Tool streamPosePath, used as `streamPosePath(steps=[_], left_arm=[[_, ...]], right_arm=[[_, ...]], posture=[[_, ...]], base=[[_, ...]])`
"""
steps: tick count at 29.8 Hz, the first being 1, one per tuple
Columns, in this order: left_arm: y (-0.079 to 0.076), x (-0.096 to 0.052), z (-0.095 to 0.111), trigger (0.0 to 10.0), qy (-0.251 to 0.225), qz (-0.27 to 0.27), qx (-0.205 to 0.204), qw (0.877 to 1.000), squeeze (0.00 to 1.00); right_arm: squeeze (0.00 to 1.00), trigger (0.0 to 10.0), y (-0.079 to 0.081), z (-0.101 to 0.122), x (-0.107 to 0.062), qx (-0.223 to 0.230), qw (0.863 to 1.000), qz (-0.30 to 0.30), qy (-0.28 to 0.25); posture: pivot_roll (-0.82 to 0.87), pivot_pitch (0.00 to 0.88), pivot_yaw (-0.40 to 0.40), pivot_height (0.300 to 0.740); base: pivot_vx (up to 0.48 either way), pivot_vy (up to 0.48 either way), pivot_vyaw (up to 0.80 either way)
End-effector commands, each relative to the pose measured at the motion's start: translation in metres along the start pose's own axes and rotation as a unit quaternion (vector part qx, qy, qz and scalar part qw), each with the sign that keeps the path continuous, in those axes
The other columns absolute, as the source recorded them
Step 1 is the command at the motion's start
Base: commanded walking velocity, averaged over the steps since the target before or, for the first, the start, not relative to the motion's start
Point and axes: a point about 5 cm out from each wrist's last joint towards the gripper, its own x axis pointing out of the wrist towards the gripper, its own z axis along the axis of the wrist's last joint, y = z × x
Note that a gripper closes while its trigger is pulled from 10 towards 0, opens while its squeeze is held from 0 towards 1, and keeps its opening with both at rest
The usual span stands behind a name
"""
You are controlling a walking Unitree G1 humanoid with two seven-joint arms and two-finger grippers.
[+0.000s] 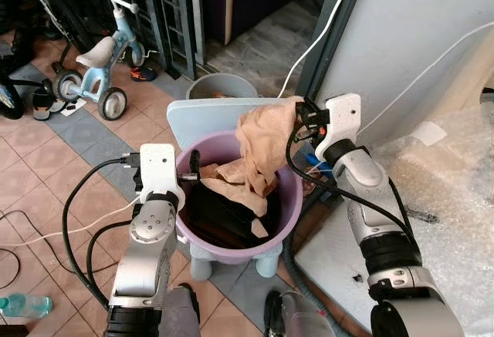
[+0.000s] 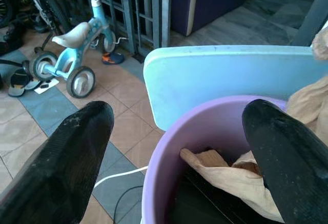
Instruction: Clothes washing
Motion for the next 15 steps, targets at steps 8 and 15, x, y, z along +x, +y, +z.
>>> streamPosePath(steps=[8, 15], left_arm=[[-0.01, 0.016, 0.021, 10.0, -0.044, -0.025, -0.016, 0.999, 0.0], [-0.009, 0.015, 0.014, 10.0, -0.041, -0.009, -0.033, 0.999, 0.0]], right_arm=[[0.0, 0.0, 0.003, 0.026, 0.005, -0.011, 0.996, -0.067, -0.051], [0.0, 0.9, 0.015, 0.021, -0.001, 0.004, 0.997, -0.076, -0.024]], posture=[[0.0, 0.0, 0.04, 0.74], [0.0, 0.0, 0.03, 0.74]], base=[[0.0, 0.0, 0.0], [0.0, 0.0, -0.08]])
